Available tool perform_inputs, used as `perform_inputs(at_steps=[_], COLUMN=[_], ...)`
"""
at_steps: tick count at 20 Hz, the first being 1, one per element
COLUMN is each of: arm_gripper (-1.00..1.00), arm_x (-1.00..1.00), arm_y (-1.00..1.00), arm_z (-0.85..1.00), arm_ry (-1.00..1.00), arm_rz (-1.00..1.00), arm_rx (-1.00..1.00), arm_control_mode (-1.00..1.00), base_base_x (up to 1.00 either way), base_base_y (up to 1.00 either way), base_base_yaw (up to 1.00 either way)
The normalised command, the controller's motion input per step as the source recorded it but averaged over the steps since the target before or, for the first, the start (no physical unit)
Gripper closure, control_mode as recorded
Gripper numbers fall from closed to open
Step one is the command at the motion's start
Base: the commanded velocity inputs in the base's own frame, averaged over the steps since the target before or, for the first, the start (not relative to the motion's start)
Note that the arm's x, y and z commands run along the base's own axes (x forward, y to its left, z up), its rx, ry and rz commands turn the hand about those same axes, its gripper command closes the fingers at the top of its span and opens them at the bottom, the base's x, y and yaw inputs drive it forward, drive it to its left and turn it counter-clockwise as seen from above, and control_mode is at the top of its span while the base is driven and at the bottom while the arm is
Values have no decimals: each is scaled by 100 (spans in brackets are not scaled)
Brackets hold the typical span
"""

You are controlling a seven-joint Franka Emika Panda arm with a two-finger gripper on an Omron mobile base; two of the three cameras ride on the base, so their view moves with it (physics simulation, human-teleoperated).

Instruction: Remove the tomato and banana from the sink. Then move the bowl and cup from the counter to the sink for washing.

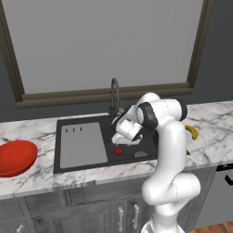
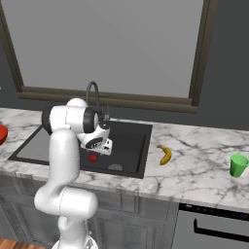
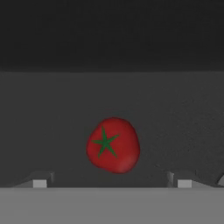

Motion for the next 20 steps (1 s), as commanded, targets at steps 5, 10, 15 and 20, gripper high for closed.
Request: perform_inputs(at_steps=[5,10,15,20], arm_gripper=[-100,-100,-100,-100], arm_x=[12,12,12,10], arm_y=[3,2,5,5], arm_z=[-16,-14,-11,-10], arm_ry=[8,7,5,5], arm_rz=[0,0,1,0], arm_rx=[0,0,0,0], arm_control_mode=[-100,-100,-100,-100], base_base_x=[0,0,0,0], base_base_y=[0,0,0,0], base_base_yaw=[0,0,0,0])
